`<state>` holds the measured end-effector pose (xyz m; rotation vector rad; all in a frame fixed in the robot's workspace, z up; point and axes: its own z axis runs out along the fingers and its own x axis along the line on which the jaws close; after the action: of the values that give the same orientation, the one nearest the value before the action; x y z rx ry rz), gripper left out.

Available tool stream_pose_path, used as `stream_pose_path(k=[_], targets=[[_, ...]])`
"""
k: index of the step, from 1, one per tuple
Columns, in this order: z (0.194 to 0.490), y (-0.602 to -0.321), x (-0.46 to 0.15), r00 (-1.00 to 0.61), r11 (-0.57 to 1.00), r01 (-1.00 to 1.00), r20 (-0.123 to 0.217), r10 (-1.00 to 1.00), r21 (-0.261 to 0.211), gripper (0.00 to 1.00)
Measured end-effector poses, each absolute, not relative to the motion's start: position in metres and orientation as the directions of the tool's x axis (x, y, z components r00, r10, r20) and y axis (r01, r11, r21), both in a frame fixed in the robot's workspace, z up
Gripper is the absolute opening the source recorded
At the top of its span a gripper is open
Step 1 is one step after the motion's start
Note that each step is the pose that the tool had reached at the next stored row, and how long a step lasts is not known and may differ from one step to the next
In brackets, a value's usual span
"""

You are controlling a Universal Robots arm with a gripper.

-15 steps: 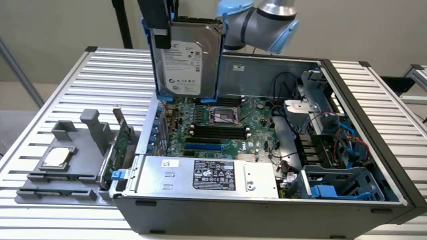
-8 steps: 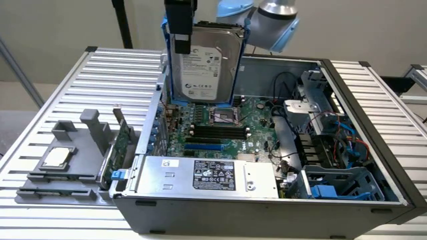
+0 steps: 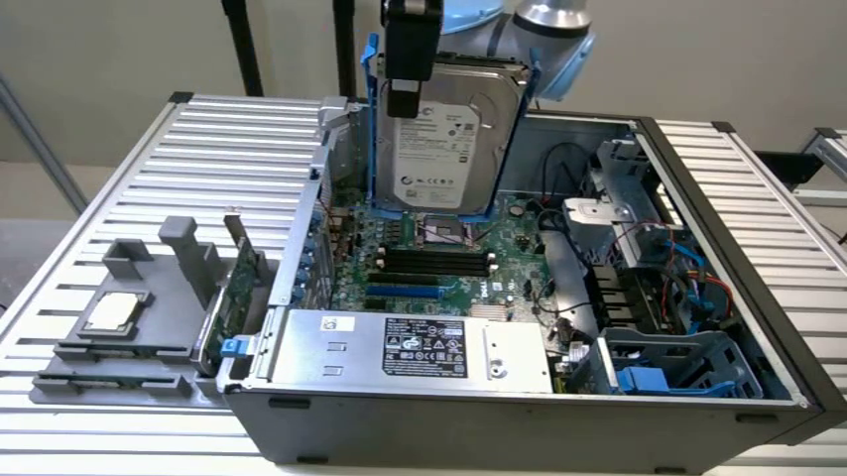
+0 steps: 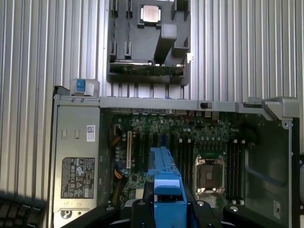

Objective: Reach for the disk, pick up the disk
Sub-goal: 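Pick up the disk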

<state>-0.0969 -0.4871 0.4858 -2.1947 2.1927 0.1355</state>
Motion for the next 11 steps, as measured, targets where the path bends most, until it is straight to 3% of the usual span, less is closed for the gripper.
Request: stream_pose_path(k=[11], targets=[[0.486, -0.505, -0.055, -0.001, -0.002, -0.999, -0.087, -0.996, 0.043, 0.33]])
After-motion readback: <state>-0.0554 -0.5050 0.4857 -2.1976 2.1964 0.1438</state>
